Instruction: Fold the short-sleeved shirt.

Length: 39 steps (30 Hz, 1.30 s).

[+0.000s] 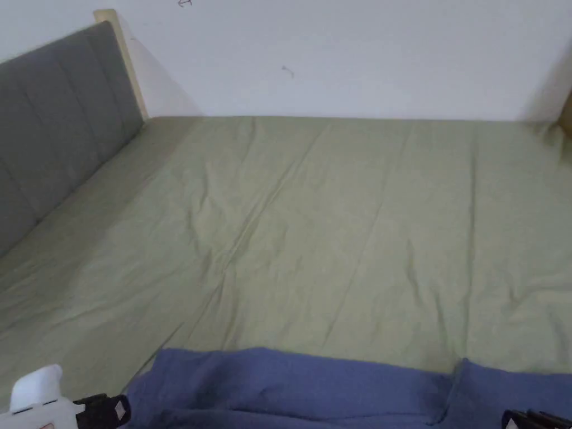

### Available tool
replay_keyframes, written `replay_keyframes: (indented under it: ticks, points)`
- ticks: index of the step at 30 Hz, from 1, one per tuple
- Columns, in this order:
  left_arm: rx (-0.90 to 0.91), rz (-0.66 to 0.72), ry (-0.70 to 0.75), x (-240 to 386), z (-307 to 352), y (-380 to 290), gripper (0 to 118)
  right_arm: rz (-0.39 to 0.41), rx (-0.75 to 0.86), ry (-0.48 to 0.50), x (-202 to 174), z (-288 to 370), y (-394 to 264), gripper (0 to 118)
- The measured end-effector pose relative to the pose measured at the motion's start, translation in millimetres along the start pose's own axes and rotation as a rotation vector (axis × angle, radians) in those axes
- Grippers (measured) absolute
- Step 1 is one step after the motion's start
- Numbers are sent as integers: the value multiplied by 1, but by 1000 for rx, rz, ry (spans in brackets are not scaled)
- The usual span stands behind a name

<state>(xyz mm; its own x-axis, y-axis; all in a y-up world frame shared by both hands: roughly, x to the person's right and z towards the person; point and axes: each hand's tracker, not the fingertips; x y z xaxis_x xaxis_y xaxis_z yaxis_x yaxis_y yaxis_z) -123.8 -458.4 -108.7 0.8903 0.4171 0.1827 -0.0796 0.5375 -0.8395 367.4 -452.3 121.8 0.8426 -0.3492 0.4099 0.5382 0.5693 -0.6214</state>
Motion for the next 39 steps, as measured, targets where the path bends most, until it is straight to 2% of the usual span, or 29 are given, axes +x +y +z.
replay_keyframes:
  ticks: [1, 2, 3, 6, 7, 8, 11, 13, 14, 15, 16, 17, 19, 25, 27, 28, 32, 36, 39]
  points:
    - [1, 30, -5, -6, -1, 1, 1, 1, -3, 25, -7, -6, -2, 3]
    - [3, 76, -17, -13, -3, 2, 9, 2, -10, 33, -13, -13, -3, 3]
    - [-9, 113, -31, -20, -8, 3, 38, 4, -22, 38, -20, -19, -3, 3]
    - [-92, 197, -128, -42, -34, 7, 97, 12, -27, 68, -39, -30, -5, 3]
    - [-101, 221, -143, -44, -41, 5, 105, 17, -27, 74, -44, -33, -6, 3]
    - [-118, 238, -168, -60, -58, 6, 108, 31, -30, 75, -49, -36, -6, 3]
    - [-174, 304, -176, -67, -87, 1, 109, 52, -43, 75, -53, -44, -5, 3]
    - [-142, 299, -168, -69, -93, -1, 107, 43, -56, 88, -53, -47, -4, 3]
    - [-136, 308, -162, -69, -92, 2, 96, 44, -58, 90, -52, -48, -4, 3]
    - [-113, 326, -111, -69, -88, 4, 53, 46, -57, 88, -52, -47, -3, 3]
    - [-103, 272, -29, -62, -77, 7, 12, 50, -54, 87, -52, -46, -3, 3]
    - [-90, 225, 46, -62, -76, 6, 5, 50, -50, 89, -50, -46, -2, 3]
    - [-111, 300, -74, -67, -77, 2, 5, 45, -51, 89, -48, -45, -2, 3]
    - [-77, 183, -11, -28, -45, 14, 5, 8, -10, 65, -28, -35, -3, 3]
    - [-35, 234, -160, -17, -31, 21, 4, -2, -4, 57, -22, -31, -5, 3]
    - [-18, 234, -186, -15, -28, 27, 4, -12, 3, 44, -18, -30, -5, 3]
    - [12, 79, -219, 34, -20, 39, 4, -61, 42, 41, -3, -21, -9, 3]
    - [-30, -46, -292, 99, -26, 35, 4, -14, 103, 23, -1, -10, -14, 3]
    - [-121, -229, -363, 156, -44, 20, 4, 5, 132, 7, 1, -5, -18, 3]
